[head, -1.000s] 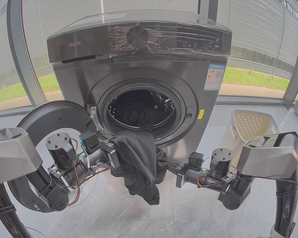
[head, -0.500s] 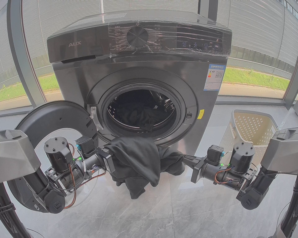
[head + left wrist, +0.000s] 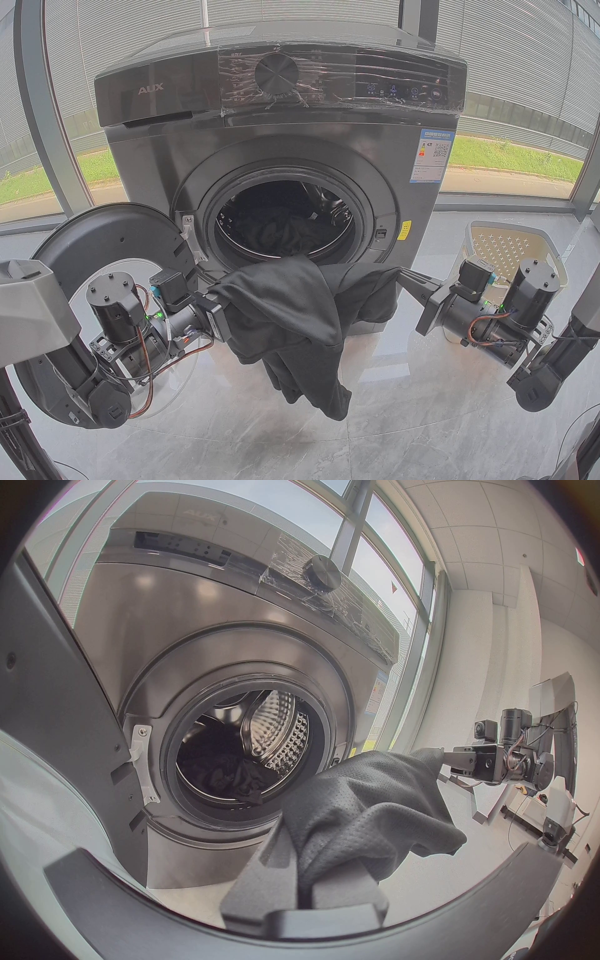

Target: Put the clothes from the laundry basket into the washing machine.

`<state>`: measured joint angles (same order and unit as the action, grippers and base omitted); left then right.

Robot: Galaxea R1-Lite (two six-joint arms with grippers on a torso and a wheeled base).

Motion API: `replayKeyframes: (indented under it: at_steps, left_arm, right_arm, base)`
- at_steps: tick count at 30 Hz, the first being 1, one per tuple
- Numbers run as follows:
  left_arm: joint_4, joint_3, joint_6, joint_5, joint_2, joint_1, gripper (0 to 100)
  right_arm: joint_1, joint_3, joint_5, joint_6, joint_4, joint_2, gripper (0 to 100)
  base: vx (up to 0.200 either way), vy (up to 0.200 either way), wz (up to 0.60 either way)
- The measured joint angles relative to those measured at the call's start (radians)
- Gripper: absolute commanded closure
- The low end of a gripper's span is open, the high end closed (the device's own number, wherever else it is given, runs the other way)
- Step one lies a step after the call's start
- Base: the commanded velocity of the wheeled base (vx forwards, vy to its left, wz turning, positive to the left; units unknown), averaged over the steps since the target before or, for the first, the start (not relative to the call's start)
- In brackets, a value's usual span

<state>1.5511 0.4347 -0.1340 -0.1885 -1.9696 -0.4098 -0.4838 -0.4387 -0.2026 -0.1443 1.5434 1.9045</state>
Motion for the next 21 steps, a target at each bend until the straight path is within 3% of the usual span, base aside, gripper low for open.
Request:
replayKeyframes:
  at_steps: [10,21]
  left_arm:
    - [0.0,-0.021,0.001,0.04,0.003,0.014,100]
    - [-0.003,-0.021,0.0,0.05,0.012,0.034,100]
  right_arm:
    - [0.041,0.006,-0.004,0.001,-0.001,-0.037,100]
    - [0.066,0.011,0.003,0.001,0.001,-0.053,100]
  base:
    - [0.0,0.0,0.0]
    - [0.0,0.0,0.0]
